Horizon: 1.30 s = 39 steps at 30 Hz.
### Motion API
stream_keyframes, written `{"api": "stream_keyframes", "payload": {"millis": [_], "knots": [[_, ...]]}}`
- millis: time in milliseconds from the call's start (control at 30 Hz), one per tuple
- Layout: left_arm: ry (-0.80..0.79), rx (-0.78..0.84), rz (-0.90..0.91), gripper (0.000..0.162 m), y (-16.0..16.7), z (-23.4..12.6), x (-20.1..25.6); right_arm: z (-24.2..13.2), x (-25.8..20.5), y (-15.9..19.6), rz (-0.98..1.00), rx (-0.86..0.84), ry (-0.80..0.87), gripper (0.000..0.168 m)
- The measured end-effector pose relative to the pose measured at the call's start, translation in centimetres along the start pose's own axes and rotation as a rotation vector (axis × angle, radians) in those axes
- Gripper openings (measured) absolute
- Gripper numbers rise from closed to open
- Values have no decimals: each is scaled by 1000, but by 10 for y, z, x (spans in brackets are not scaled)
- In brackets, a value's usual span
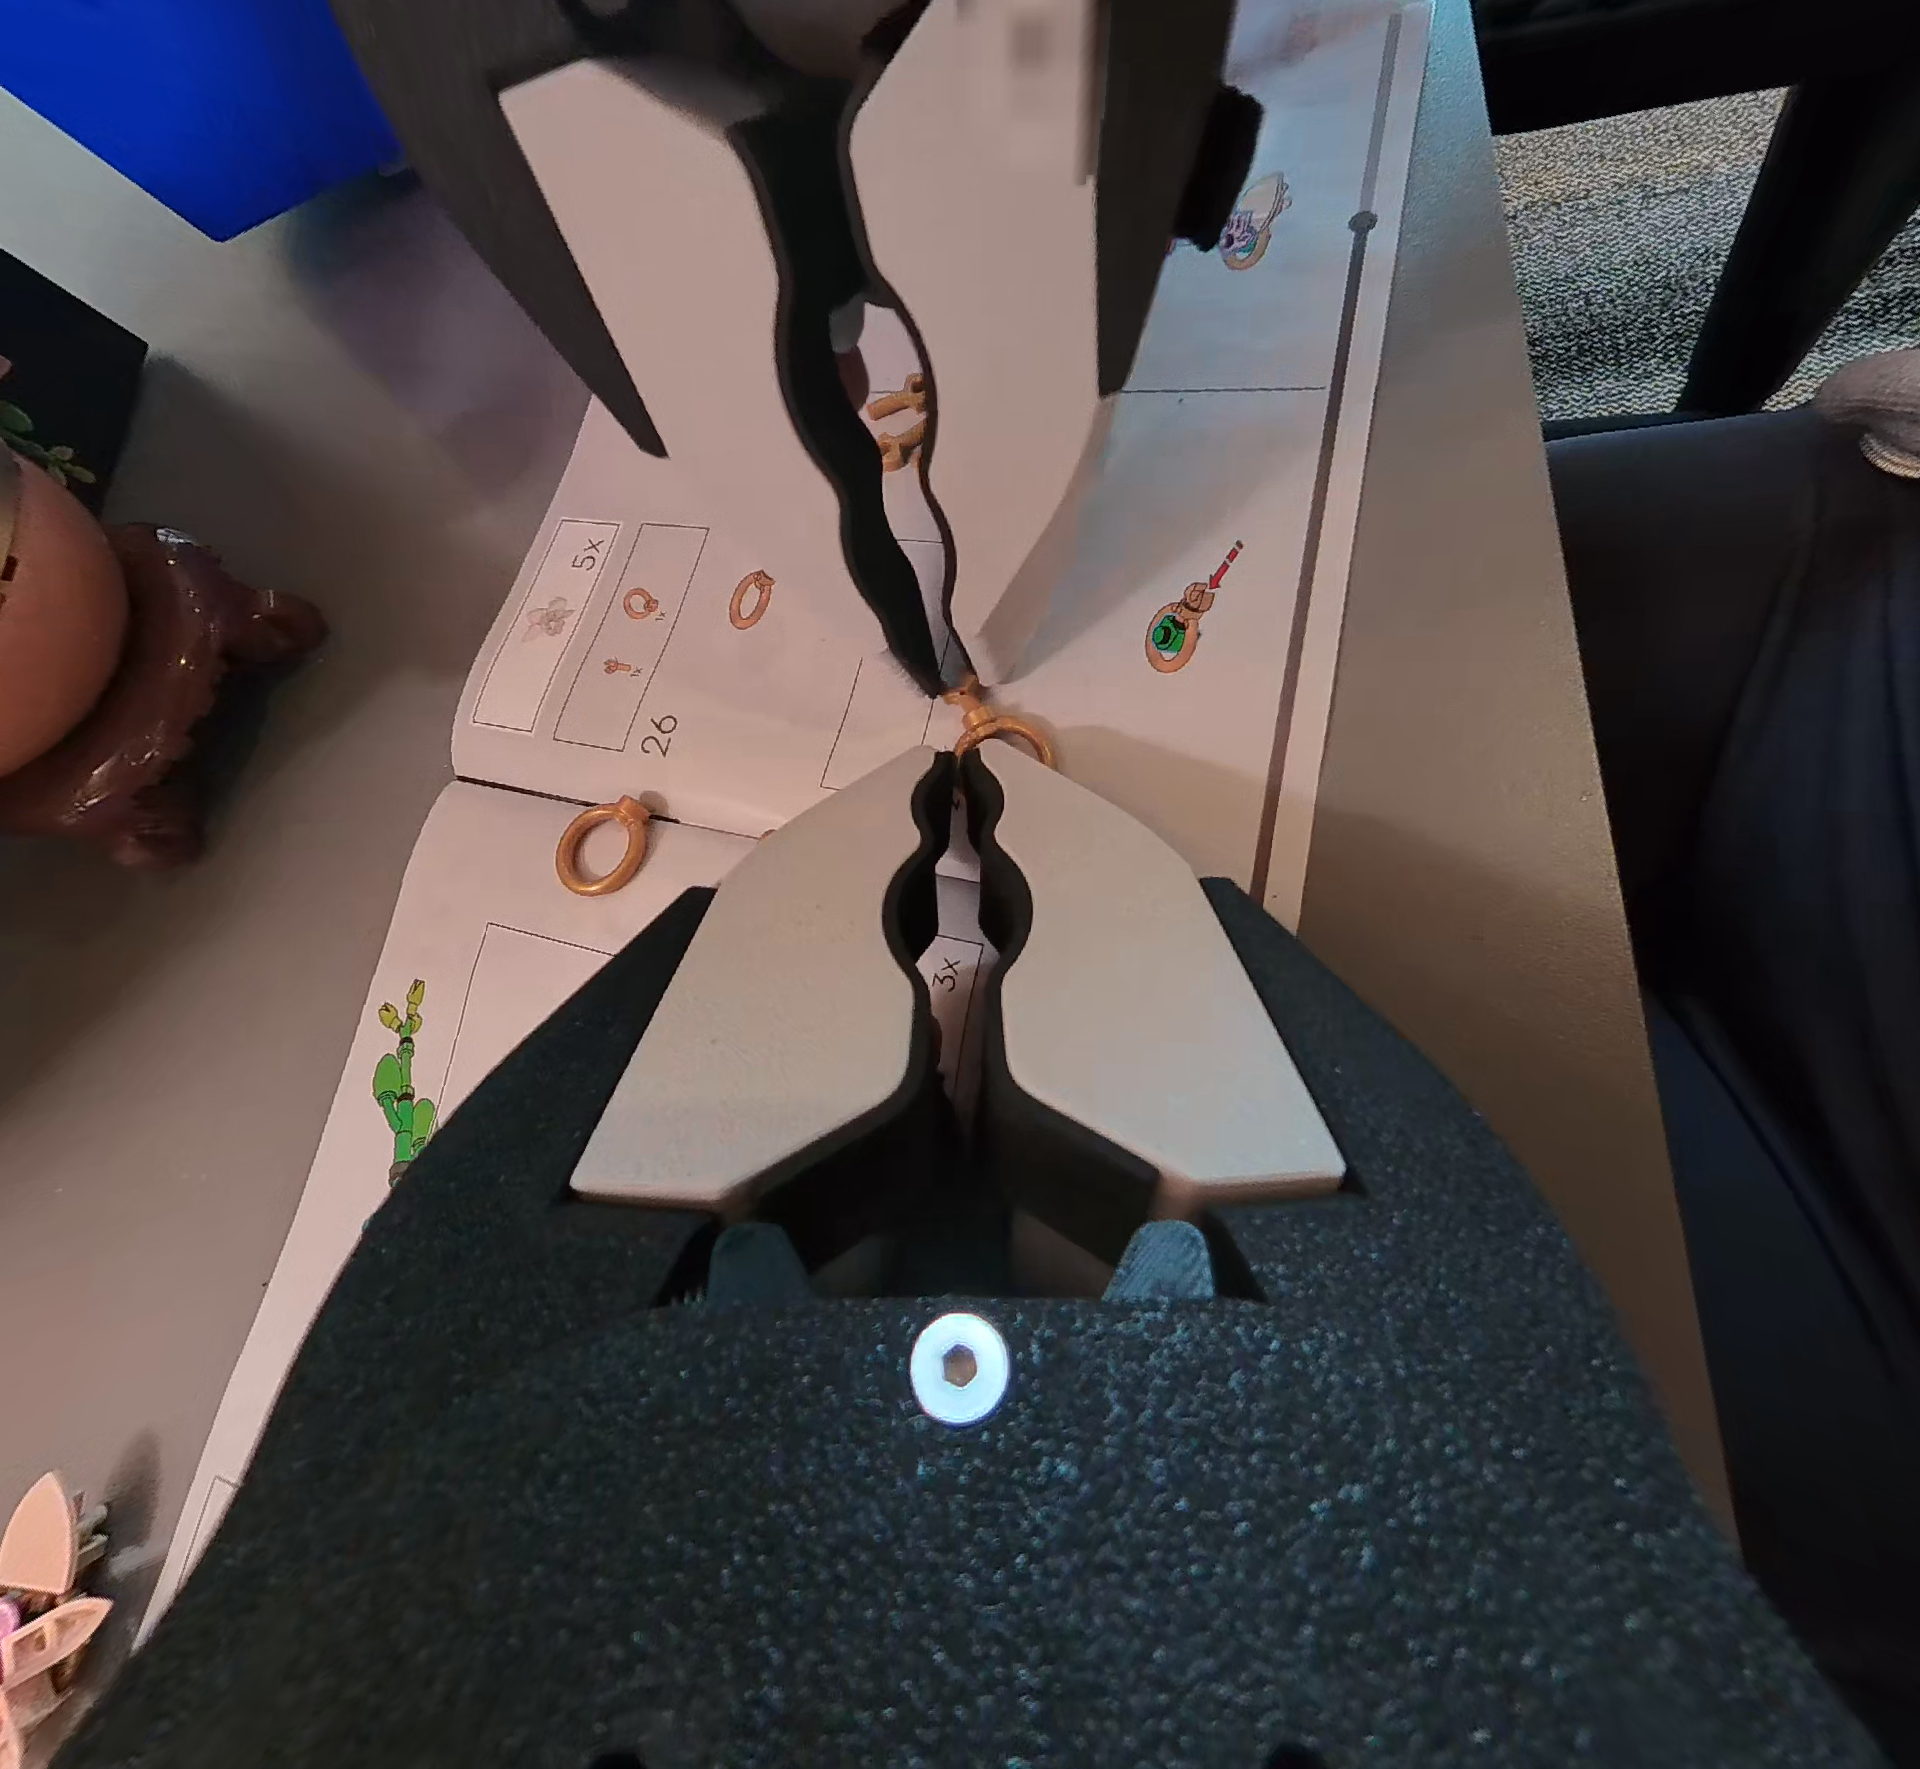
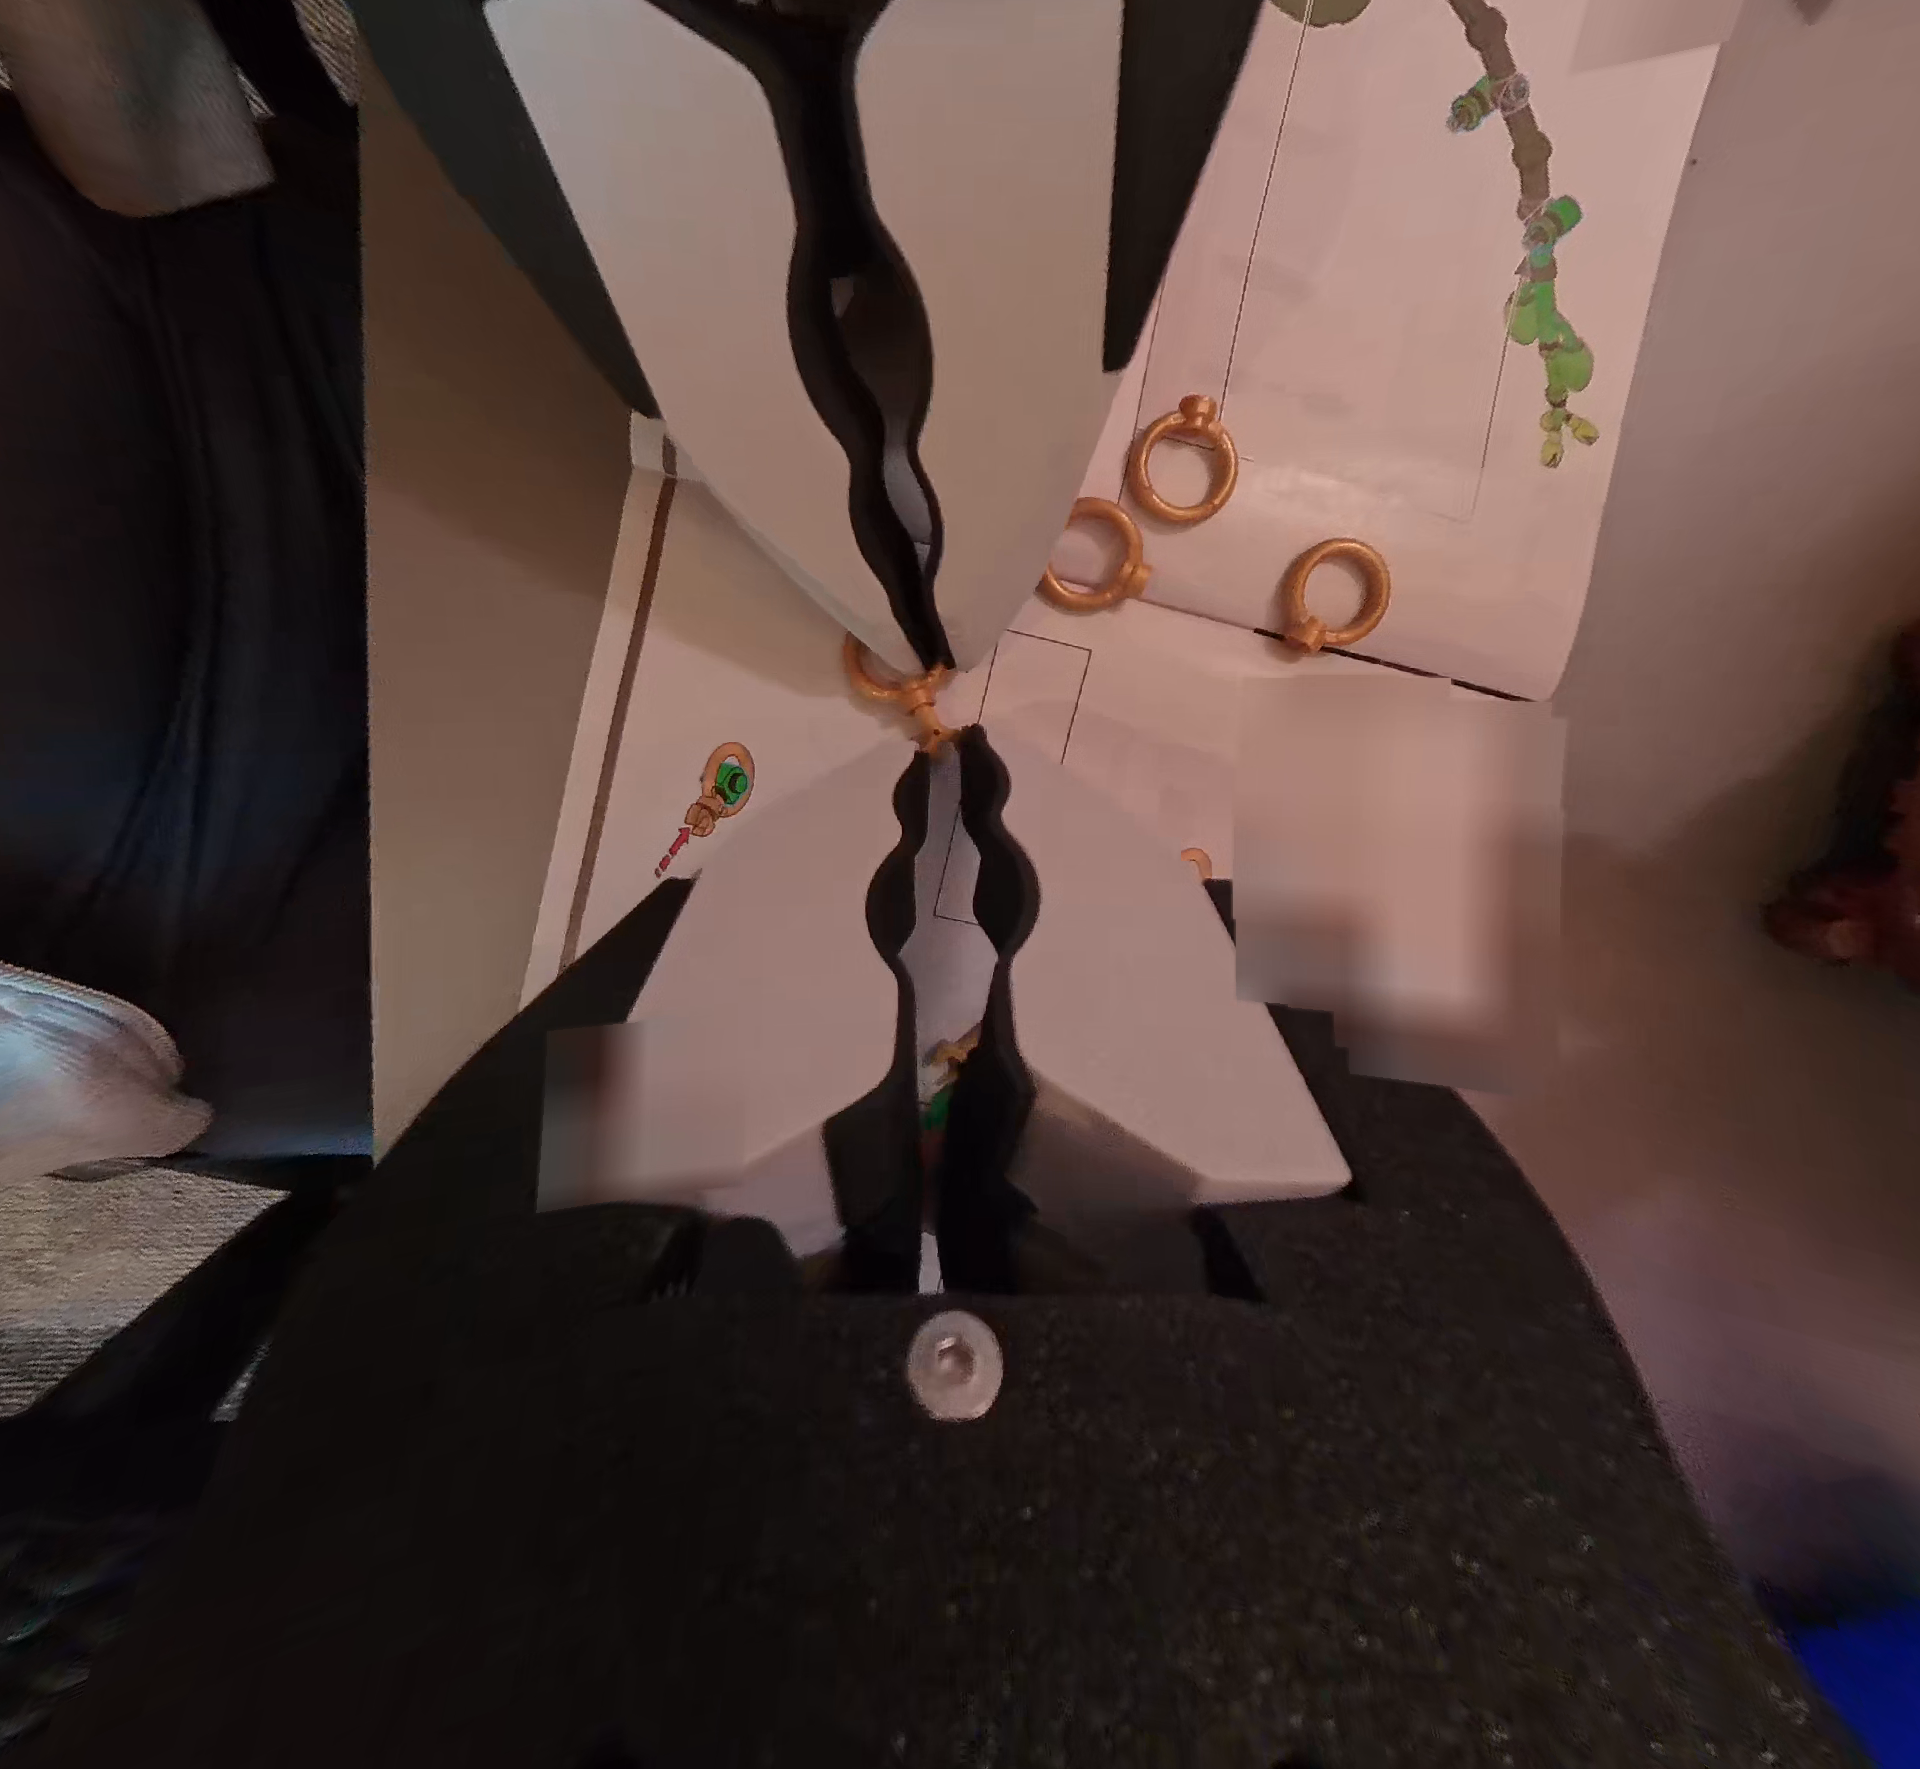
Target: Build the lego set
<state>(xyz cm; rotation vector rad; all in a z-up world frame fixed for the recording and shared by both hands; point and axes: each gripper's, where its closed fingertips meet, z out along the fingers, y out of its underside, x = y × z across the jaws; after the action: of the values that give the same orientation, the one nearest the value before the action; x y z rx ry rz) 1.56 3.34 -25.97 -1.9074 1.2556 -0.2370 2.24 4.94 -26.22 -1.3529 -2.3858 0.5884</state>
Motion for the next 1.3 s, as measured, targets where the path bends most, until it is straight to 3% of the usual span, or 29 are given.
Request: {"api": "stream_keyframes", "payload": {"millis": [333, 700, 1300], "knots": [[1, -6, -28, 2, 0, 0, -1, -5, -1, -4, -80, -97, 171, 6], [-11, -5, -14, 2, -1, 0, 0, -5, -2, -5, -5, 18, 121, 6], [-19, -5, -5, 2, -1, 1, -1, -1, -1, -3, 43, 44, 102, 6]]}}
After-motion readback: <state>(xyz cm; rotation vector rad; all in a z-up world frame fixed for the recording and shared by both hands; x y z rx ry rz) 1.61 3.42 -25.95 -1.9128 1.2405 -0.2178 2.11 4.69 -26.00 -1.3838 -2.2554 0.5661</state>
